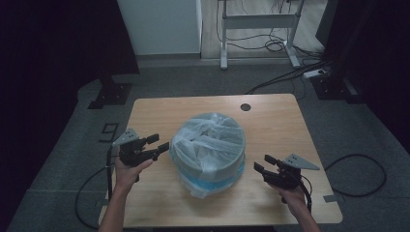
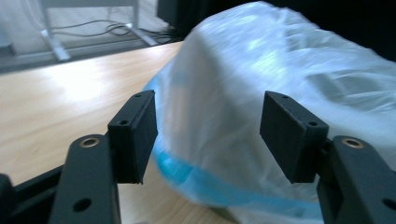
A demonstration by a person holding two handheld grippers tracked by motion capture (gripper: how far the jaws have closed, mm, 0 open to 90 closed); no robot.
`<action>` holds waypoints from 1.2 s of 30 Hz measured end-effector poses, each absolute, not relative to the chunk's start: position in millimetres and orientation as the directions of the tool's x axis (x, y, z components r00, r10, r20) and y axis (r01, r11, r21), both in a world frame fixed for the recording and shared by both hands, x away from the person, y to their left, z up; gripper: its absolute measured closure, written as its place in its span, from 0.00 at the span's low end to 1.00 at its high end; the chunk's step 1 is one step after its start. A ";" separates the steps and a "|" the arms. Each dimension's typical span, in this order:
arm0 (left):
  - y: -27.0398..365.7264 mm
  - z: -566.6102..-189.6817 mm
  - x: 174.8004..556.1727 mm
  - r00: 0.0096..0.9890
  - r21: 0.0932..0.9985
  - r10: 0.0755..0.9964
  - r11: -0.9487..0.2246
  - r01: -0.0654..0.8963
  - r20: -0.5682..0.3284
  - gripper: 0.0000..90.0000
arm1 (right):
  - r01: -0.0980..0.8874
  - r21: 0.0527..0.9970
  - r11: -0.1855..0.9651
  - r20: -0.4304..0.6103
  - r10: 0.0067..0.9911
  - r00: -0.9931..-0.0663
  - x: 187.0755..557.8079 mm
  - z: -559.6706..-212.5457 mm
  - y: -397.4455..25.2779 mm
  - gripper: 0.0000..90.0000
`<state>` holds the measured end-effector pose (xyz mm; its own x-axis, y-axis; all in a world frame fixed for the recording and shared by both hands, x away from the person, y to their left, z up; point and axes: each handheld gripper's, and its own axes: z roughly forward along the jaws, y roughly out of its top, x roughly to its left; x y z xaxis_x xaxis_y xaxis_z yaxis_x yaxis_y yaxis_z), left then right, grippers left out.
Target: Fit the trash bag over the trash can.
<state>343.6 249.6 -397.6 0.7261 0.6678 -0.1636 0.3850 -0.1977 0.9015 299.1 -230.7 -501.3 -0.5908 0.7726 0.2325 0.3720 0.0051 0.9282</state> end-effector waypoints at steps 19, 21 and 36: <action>185.4 -356.9 384.6 0.876 0.834 0.475 -0.447 0.324 -0.086 0.66 | 0.395 0.918 -0.039 0.284 0.760 -0.585 279.7 -517.5 -247.9 0.43; 178.2 -355.2 389.1 0.880 0.823 0.467 -0.465 0.327 -0.085 0.69 | 0.395 0.918 -0.035 0.281 0.761 -0.585 279.3 -518.0 -246.6 0.43; 136.6 -362.5 402.0 0.902 0.630 0.427 -0.687 0.363 -0.054 0.77 | 0.407 0.913 -0.030 0.285 0.759 -0.585 279.1 -520.8 -245.9 0.45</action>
<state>402.0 136.6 -362.5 0.9024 0.4275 -0.0545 0.3633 -0.6867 0.6296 279.1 -245.9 -520.8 -0.5849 0.7593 0.2852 0.4069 -0.0295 0.9130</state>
